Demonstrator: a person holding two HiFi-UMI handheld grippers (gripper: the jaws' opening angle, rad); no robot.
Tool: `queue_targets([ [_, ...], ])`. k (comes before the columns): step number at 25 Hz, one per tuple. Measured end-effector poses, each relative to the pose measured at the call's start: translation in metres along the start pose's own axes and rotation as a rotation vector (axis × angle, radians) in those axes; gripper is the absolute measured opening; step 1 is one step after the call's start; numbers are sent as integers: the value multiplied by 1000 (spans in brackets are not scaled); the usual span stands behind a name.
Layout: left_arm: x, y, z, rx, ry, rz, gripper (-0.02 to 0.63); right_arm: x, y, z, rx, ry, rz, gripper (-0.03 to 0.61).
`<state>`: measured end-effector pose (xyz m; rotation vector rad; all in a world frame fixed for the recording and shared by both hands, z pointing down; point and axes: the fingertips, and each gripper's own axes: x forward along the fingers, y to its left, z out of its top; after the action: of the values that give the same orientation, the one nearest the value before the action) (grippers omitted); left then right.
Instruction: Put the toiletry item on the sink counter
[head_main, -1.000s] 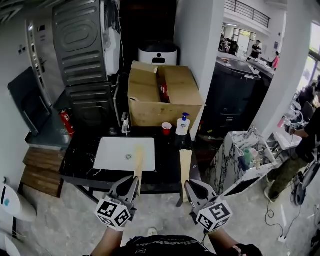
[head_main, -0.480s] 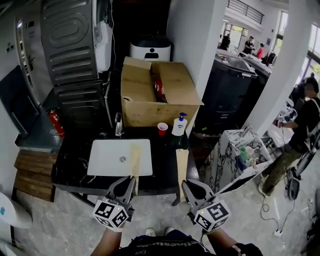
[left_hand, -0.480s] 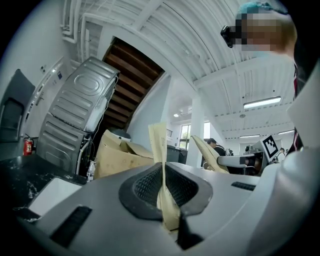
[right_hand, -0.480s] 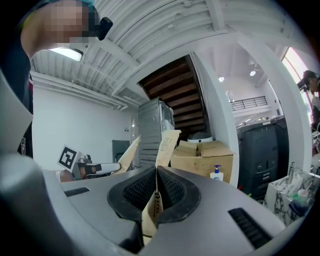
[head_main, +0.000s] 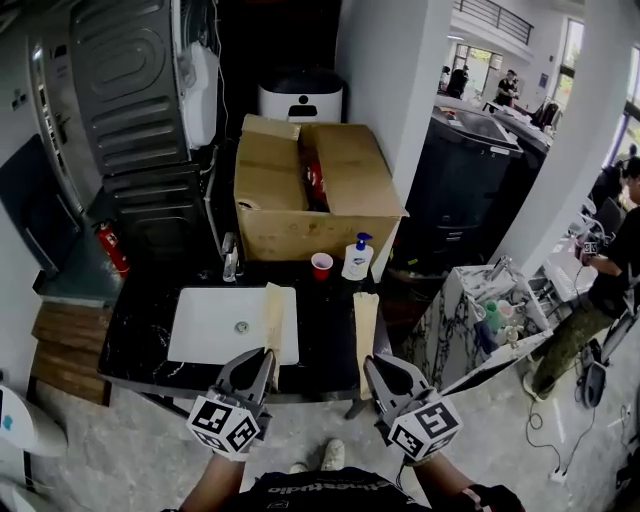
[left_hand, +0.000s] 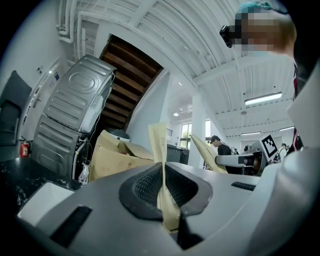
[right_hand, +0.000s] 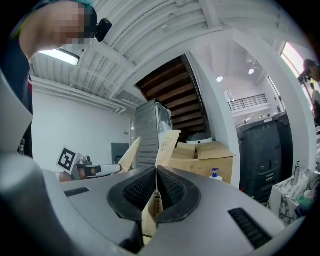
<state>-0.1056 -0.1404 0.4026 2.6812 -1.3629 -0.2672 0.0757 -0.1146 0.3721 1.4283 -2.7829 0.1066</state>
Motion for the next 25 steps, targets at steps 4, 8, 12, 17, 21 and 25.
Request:
queue_targets([
  [4,22,1,3,4,-6,20,29,15,-20,5,2,-11,34,41],
  [8,44,2,4,17,-3,33,28,26,-37,7,13,-19,59,41],
  [12,69,-2,4,26,2,46,28,31,-61,11,23,-36,72,41],
  [17,99,-12,4,46,3,50,28,33,-91,16,39,-58,77,41],
  [21,106,-9,5,49,-11,77,28,41,-104,11,52,-48,86,41],
  [25,108,3,4,40,-4,84,28,52,-104,13,48,-47,89,41],
])
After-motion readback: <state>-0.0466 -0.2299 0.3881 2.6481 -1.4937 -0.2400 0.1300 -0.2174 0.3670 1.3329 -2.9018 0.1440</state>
